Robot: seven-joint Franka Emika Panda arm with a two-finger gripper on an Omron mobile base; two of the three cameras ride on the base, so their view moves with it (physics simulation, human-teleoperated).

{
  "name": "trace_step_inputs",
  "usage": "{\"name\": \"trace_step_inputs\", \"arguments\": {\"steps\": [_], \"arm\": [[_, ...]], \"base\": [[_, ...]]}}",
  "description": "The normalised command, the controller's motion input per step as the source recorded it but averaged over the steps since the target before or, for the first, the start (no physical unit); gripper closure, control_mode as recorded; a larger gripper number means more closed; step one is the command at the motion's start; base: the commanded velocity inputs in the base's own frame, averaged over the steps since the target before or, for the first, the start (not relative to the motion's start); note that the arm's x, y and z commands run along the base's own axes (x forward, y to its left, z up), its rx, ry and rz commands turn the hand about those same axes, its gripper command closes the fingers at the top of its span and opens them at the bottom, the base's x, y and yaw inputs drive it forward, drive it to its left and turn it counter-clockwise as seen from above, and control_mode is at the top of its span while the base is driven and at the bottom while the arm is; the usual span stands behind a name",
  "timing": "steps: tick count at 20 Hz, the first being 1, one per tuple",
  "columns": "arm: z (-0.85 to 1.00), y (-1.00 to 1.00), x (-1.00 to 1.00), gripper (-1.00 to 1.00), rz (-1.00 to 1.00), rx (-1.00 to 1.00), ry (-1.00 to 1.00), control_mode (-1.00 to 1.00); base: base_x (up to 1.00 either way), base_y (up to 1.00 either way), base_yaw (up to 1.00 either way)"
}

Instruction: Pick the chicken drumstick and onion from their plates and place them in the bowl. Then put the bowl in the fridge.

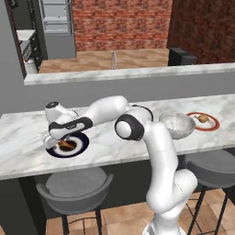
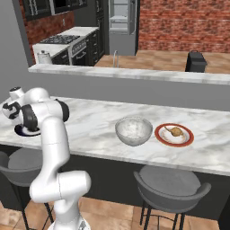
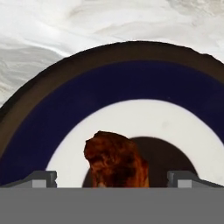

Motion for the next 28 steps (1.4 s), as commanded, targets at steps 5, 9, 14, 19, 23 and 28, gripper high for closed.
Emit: {"name": "trace_step_inputs", "arguments": {"steps": [5,9,14,19,23,28], "arm": [[-0.08,0.02,0.12,-1.0,0.0,-0.03,0.0,-1.0],[-0.07,0.0,0.06,-1.0,0.0,0.0,0.0,-1.0],[-0.07,-0.03,-0.08,-1.0,0.0,0.0,0.0,-1.0],[-0.04,-0.06,-0.13,-1.0,0.0,0.0,0.0,-1.0],[-0.08,-0.05,-0.07,-1.0,0.0,0.0,0.0,-1.0],[-0.08,-0.06,0.02,-1.0,0.0,-0.01,0.0,-1.0]], "base": [[0.0,0.0,0.0],[0.0,0.0,0.0],[0.0,0.0,0.0],[0.0,0.0,0.0],[0.0,0.0,0.0],[0.0,0.0,0.0]]}}
